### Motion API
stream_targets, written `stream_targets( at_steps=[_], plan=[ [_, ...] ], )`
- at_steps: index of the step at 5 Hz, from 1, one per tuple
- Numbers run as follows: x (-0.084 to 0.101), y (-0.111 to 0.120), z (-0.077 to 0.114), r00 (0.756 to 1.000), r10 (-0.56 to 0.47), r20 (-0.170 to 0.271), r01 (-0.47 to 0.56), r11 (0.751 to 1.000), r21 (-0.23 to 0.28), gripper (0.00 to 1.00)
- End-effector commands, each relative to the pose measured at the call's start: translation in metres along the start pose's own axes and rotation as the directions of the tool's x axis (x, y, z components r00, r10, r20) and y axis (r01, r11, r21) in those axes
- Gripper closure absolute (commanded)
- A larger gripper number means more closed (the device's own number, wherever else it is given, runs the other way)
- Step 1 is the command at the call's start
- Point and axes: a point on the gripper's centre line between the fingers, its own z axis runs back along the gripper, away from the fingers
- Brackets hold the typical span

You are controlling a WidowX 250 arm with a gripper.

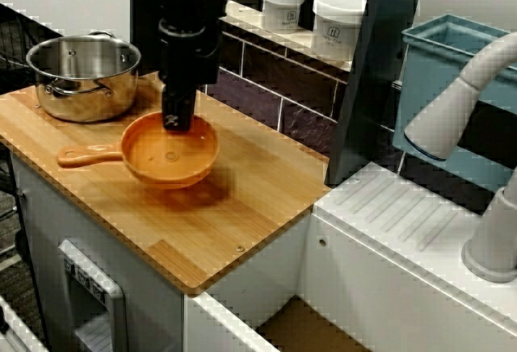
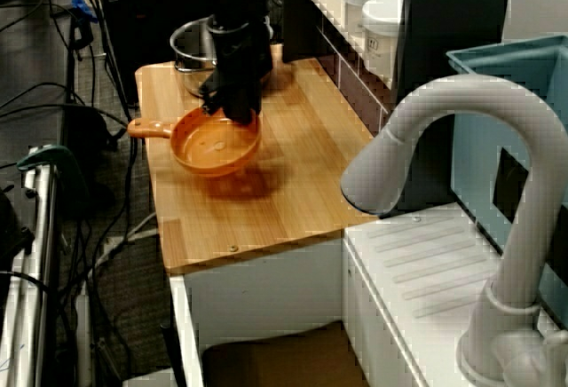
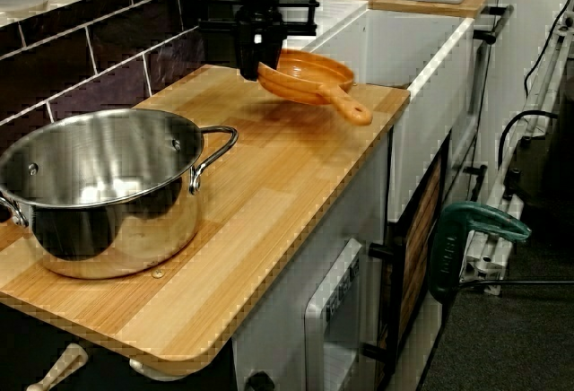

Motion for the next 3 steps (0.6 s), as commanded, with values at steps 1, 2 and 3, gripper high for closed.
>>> stream_targets(
  at_steps=[1,2,3],
  plan=[
    [0.0,0.004,0.005,0.98,-0.197,-0.009,0.197,0.975,0.099,1.0],
    [0.013,0.007,0.0,0.959,-0.282,-0.025,0.283,0.956,0.074,1.0],
    [0.025,0.013,-0.008,0.94,-0.339,-0.044,0.341,0.939,0.054,1.0]
  ],
)
